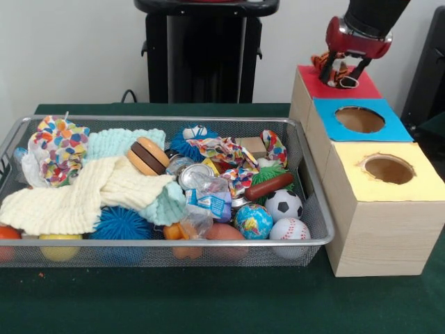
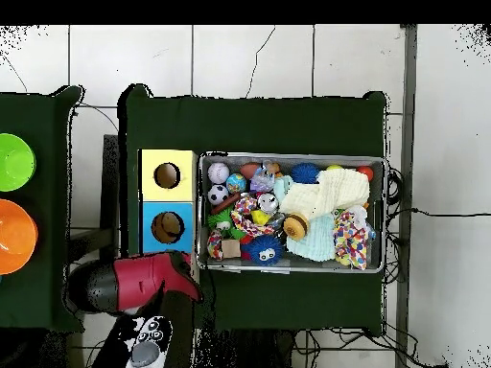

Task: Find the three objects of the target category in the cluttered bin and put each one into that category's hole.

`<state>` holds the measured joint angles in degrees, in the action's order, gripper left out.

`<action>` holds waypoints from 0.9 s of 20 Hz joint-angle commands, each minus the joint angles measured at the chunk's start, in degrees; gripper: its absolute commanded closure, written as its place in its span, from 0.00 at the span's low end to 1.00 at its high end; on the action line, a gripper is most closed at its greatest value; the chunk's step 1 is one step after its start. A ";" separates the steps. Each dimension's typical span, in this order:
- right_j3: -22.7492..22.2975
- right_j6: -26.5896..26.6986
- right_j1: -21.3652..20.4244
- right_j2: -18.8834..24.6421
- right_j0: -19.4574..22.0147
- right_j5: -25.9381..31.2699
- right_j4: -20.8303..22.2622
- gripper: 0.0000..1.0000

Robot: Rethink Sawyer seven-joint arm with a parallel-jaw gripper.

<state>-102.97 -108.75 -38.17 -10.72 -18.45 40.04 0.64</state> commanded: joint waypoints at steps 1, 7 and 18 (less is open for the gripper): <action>7.46 -13.02 4.99 1.27 -0.03 2.42 -2.46 0.00; 11.05 -13.23 5.73 0.20 -0.62 7.36 -2.49 0.00; 9.89 -11.29 1.15 -0.18 -0.13 12.29 -2.40 0.00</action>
<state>-96.73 -108.76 -35.30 -12.06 -19.53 48.47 0.59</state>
